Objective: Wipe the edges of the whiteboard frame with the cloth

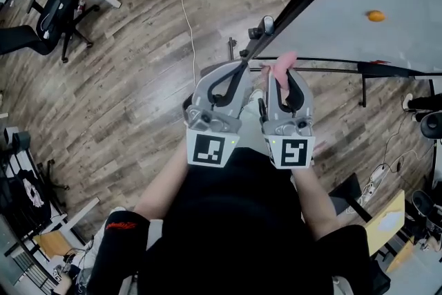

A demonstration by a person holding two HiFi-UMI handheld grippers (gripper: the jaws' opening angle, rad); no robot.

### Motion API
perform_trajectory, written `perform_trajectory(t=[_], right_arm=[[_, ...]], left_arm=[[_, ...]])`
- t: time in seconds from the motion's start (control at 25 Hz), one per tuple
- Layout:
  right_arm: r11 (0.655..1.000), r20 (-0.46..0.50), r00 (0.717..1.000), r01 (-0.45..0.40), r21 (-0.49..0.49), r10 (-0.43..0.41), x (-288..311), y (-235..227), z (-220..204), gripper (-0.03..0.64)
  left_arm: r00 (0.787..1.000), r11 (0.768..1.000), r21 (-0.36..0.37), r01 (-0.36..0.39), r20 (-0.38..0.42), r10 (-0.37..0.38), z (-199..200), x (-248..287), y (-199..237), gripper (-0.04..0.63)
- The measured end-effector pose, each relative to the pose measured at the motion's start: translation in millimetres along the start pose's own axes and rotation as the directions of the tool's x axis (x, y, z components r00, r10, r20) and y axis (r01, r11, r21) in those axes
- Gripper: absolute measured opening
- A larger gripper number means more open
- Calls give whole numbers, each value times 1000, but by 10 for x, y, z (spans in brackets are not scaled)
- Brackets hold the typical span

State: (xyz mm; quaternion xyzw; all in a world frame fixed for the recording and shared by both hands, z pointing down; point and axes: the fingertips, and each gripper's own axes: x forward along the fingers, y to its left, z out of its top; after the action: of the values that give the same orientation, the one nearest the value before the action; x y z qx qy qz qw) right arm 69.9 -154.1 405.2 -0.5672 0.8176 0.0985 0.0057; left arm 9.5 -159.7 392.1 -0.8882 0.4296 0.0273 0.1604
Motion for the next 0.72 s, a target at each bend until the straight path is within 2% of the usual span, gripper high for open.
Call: perform_trajectory(t=[0.44, 0.72], right_arm=[[998, 187, 981, -42, -47, 50, 53, 193, 786, 66], [995, 247, 967, -47, -83, 66, -18, 295, 1048, 64]], left_arm=[[994, 997, 47, -63, 91, 59, 484, -126, 271, 0], [989, 993, 79, -85, 126, 75, 725, -276, 308, 0]])
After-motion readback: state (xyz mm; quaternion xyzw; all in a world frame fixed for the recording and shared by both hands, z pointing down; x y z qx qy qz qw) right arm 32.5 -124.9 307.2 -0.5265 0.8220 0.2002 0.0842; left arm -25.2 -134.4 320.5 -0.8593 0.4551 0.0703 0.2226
